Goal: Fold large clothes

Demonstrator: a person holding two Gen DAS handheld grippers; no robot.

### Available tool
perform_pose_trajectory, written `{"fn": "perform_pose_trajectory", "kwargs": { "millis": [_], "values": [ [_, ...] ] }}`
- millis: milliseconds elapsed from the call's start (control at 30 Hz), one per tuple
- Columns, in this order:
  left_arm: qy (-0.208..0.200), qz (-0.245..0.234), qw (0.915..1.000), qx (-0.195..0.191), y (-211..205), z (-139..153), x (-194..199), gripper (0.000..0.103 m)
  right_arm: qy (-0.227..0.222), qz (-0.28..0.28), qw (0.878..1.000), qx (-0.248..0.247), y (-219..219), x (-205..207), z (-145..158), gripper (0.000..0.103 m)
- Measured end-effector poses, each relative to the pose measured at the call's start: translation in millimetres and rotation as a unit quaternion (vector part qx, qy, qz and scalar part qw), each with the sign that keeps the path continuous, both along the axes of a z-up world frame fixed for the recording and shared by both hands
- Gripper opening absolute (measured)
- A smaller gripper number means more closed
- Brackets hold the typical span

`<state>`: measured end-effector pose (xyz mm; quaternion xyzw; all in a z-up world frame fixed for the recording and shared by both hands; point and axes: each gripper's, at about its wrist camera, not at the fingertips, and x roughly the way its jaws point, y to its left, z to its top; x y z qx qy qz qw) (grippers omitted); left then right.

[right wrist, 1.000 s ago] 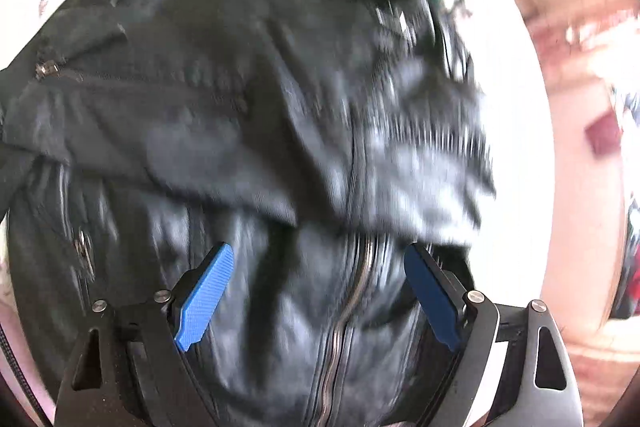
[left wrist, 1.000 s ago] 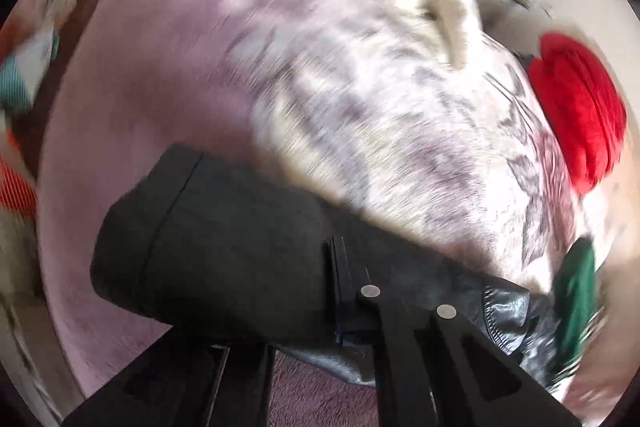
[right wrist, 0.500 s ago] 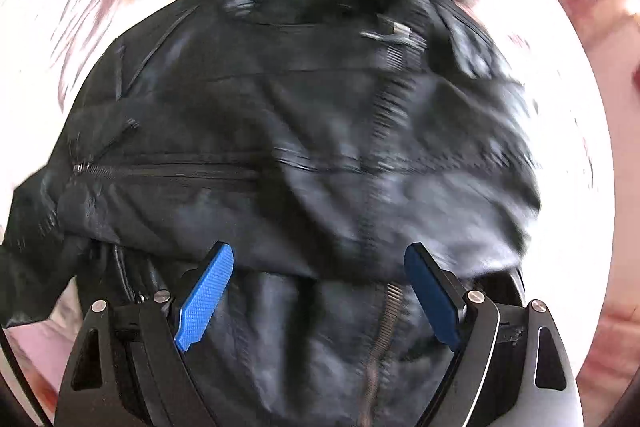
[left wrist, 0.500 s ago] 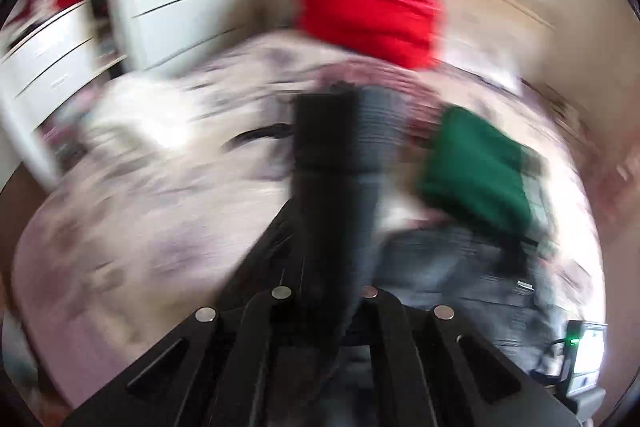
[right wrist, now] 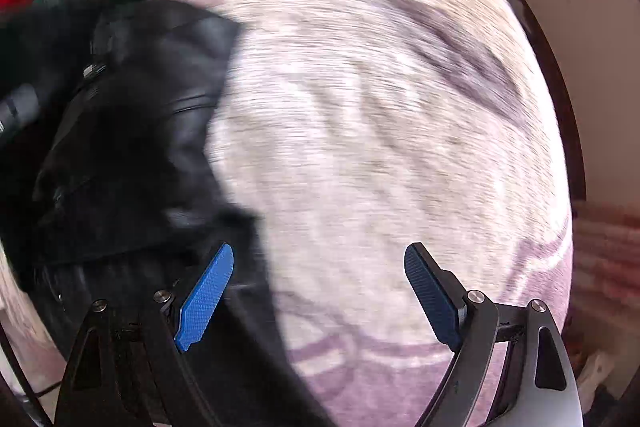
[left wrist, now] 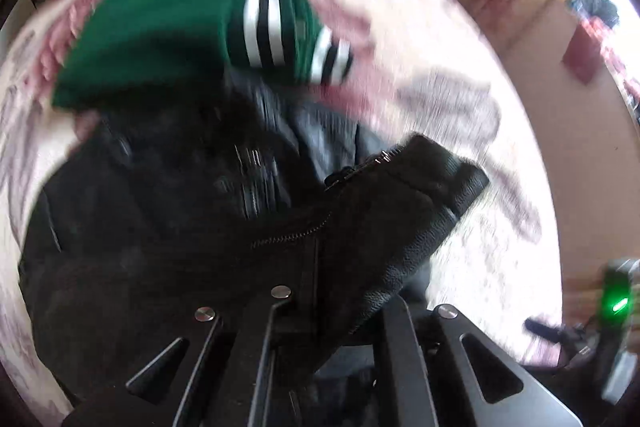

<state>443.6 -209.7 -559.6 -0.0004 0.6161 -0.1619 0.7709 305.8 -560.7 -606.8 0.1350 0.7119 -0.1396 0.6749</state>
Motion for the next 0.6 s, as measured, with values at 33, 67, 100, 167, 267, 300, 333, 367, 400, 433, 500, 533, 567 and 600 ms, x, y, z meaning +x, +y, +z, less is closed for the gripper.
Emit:
{"fn": "perform_pose_trajectory", "kwargs": {
  "millis": [33,67,100,167,267,300,333,367,400,433,500,533,567,600],
  "values": [
    [0.013,0.001,0.9999,-0.005,0,-4,1,0.010,-0.001,-0.013,1.000,0.014,-15,3,-3,0.089],
    [0.024,0.002,0.9997,-0.009,3,-7,1,0.015,-0.004,-0.021,0.999,0.025,-24,5,-3,0.089],
    [0.035,0.001,0.9993,-0.015,5,-8,1,0.022,-0.009,-0.031,0.999,0.040,-34,8,-2,0.089],
    [0.045,-0.002,0.9987,-0.022,10,-5,2,0.070,-0.017,-0.051,0.996,0.074,-48,17,-3,0.089],
    [0.043,0.006,0.9981,-0.045,30,10,-4,0.082,-0.036,-0.085,0.985,0.147,-66,38,-3,0.089],
    [0.045,0.011,0.9977,-0.050,39,14,-9,0.082,-0.041,-0.090,0.981,0.168,-69,47,-3,0.089],
    [0.048,0.020,0.9970,-0.058,52,21,-13,0.082,-0.047,-0.094,0.976,0.192,-67,55,-1,0.089],
    [0.047,0.031,0.9967,-0.059,63,25,-15,0.082,-0.054,-0.092,0.970,0.217,-63,69,-2,0.089],
    [0.050,0.051,0.9960,-0.053,82,31,-20,0.082,-0.060,-0.088,0.967,0.233,-50,72,2,0.089],
    [0.055,0.067,0.9949,-0.053,99,32,-27,0.082,-0.063,-0.083,0.965,0.242,-42,79,3,0.089],
    [0.076,0.120,0.9891,-0.040,147,30,-41,0.082,-0.066,-0.069,0.961,0.259,-15,89,3,0.089],
    [0.084,0.146,0.9853,-0.030,170,27,-47,0.082,-0.065,-0.062,0.959,0.268,-5,99,1,0.089],
    [0.094,0.181,0.9790,-0.009,202,20,-52,0.082,-0.059,-0.052,0.959,0.273,6,110,-3,0.089],
    [0.098,0.201,0.9746,0.010,223,14,-55,0.082,-0.052,-0.039,0.960,0.272,18,117,-6,0.089]
  ]
}}
